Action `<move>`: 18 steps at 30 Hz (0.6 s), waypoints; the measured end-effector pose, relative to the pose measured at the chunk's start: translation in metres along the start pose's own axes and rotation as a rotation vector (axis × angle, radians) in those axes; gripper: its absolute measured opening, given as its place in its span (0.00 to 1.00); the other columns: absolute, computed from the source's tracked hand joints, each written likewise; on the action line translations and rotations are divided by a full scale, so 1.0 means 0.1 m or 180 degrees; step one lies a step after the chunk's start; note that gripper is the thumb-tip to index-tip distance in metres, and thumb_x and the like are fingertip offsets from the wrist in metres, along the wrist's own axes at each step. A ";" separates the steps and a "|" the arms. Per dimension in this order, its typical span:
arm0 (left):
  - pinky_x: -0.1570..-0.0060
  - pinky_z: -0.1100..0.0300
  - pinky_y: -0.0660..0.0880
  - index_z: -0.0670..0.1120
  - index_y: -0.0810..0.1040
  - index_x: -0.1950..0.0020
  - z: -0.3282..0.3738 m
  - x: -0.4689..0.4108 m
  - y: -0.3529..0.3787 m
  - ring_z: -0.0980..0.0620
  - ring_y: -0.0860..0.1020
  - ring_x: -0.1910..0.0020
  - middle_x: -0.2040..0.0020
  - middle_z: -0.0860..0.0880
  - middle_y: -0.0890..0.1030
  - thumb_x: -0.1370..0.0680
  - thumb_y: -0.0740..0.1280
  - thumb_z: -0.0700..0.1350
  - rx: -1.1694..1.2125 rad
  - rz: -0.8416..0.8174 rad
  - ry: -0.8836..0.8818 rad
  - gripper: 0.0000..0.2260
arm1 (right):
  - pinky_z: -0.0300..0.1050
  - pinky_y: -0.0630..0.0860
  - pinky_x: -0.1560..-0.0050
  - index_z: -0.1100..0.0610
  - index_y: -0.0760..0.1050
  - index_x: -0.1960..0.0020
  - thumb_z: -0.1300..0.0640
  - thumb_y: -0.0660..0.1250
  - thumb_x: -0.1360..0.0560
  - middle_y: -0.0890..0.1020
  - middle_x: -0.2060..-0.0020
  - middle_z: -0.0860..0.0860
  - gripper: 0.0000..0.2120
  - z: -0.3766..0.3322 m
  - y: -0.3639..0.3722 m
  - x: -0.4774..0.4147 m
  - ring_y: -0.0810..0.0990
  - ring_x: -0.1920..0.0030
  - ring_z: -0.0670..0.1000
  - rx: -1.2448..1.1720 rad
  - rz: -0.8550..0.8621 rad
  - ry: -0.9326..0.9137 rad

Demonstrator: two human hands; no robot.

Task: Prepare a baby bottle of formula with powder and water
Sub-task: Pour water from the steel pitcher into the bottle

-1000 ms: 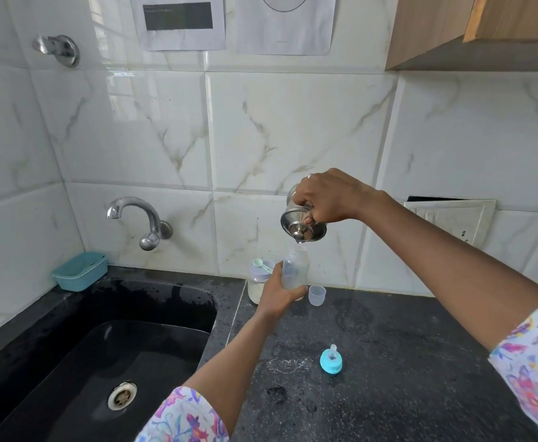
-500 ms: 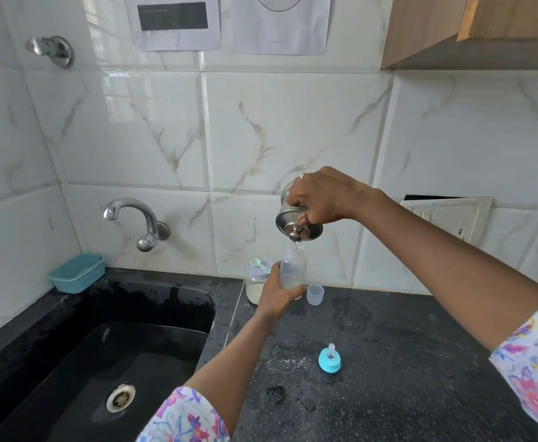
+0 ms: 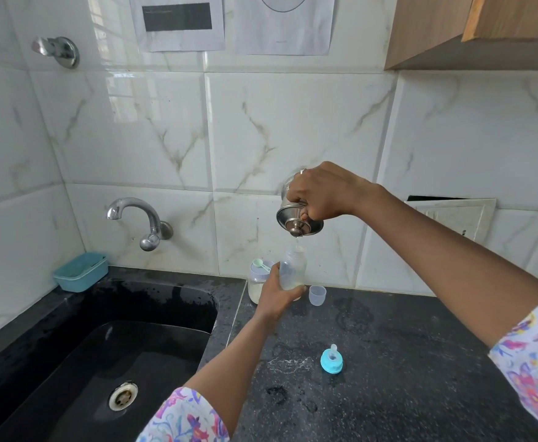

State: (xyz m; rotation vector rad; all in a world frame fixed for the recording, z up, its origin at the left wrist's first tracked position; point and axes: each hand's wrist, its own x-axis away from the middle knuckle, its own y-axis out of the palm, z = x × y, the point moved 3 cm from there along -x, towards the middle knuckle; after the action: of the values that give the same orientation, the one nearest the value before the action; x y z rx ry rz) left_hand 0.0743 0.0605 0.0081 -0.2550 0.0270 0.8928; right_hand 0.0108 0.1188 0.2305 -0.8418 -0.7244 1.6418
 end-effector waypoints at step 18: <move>0.46 0.60 0.66 0.50 0.64 0.31 -0.01 -0.05 0.03 0.53 0.71 0.41 0.40 0.54 0.72 0.28 0.72 0.45 0.0157 0.0149 0.0026 0.29 | 0.44 0.60 0.65 0.55 0.71 0.61 0.56 0.63 0.31 0.75 0.61 0.49 0.02 0.03 -0.03 0.00 0.75 0.56 0.54 0.0147 0.0108 -0.0112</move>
State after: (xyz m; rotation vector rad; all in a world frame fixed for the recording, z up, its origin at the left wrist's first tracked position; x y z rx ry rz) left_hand 0.0691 0.0579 0.0069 -0.2127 0.0629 0.9365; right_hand 0.0097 0.1198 0.2346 -0.7977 -0.6974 1.7011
